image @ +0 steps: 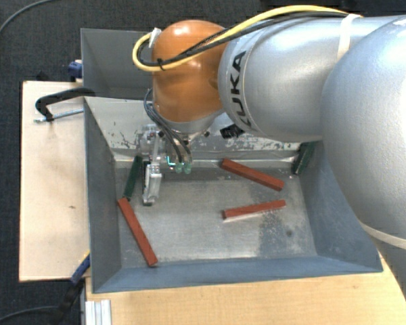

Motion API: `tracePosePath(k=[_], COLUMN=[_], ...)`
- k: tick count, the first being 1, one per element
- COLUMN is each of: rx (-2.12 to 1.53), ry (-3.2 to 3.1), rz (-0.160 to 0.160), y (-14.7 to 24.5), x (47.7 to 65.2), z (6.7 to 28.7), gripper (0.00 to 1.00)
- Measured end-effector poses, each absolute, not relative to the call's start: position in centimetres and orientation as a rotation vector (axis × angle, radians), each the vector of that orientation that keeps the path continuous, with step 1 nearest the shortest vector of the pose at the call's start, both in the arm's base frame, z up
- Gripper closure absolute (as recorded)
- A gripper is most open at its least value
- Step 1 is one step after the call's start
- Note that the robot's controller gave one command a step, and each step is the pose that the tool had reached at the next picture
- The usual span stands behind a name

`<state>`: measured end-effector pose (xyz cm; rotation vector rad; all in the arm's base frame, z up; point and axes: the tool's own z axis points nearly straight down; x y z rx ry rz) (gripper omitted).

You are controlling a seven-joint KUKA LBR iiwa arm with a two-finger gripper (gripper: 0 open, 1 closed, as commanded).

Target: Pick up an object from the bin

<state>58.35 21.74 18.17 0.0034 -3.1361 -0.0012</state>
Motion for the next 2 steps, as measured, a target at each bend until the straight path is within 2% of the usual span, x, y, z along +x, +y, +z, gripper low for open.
tracePosePath(k=[1, 2], rx=[0.633, 0.633], ry=[-3.078, -3.075], rz=[-0.002, -0.010], y=[21.94, 22.22], x=[59.83, 59.75], z=[7.09, 7.32], gripper=[0.00, 1.00])
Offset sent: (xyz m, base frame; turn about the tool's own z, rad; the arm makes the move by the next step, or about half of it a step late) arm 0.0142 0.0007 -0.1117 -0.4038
